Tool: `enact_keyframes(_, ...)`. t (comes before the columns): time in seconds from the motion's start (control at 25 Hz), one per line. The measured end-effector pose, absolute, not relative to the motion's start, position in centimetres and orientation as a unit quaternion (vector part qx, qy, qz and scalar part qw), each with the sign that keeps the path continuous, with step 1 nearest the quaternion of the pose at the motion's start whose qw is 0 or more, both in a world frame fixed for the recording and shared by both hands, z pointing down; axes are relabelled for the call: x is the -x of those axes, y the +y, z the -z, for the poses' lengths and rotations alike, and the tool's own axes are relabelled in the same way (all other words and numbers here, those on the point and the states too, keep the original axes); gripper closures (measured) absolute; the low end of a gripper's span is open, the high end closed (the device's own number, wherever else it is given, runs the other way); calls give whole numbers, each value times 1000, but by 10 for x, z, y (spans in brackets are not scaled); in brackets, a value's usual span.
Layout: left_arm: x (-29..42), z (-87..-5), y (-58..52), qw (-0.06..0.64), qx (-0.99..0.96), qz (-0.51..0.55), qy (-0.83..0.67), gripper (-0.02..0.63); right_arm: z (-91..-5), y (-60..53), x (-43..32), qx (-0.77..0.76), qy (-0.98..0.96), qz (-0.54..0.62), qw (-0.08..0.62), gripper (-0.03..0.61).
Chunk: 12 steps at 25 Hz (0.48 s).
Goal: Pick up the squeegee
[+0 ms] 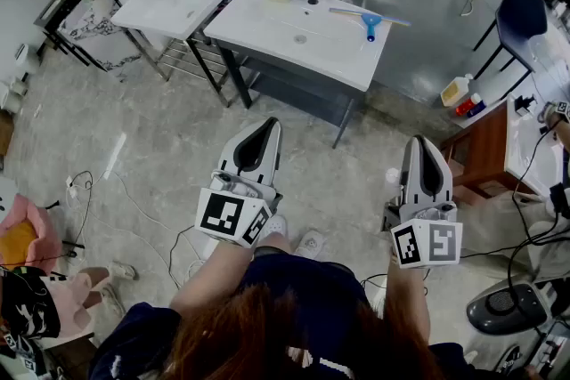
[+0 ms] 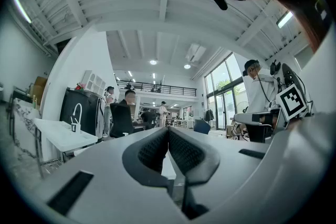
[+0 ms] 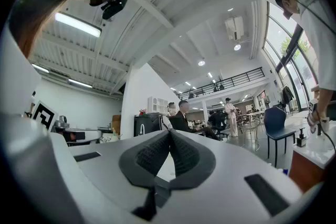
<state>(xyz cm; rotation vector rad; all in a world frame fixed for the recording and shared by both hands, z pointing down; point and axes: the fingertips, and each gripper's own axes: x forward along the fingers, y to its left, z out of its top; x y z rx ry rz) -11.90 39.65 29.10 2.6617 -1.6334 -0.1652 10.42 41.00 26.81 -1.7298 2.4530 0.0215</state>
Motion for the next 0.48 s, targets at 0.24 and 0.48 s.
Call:
enact_keyframes(0.24,115,-290,400,2,-853,52,-520,594,-270,414,-104,576,815,-9,69,563)
enact_keyframes(0.48,109,-292,402,4,-857,49,-513,594,-267,419,-104,577,812,-5,81,563)
